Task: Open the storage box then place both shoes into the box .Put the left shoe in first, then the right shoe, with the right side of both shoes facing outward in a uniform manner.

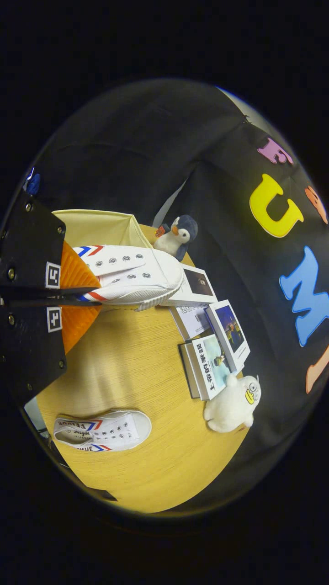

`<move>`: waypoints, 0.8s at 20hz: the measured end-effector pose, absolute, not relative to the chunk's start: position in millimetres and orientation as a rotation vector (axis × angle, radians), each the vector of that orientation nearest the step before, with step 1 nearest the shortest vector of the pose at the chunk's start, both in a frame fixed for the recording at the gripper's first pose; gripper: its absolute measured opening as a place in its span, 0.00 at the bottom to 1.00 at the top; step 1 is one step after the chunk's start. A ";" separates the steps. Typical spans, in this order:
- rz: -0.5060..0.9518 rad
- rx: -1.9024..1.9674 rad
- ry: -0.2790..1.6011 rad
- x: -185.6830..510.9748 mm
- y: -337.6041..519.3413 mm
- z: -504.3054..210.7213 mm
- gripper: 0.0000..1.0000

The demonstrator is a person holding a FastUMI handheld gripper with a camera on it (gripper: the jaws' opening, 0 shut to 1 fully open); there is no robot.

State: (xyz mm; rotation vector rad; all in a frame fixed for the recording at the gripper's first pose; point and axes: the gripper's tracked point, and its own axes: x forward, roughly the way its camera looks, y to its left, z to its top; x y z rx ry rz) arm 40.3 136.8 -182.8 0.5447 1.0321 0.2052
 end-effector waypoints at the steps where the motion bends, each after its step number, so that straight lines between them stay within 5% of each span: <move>1: 0.208 0.547 1.035 42.0 142.1 -180.5 0.00; 16: 0.268 0.503 1.072 59.3 237.9 -183.3 0.00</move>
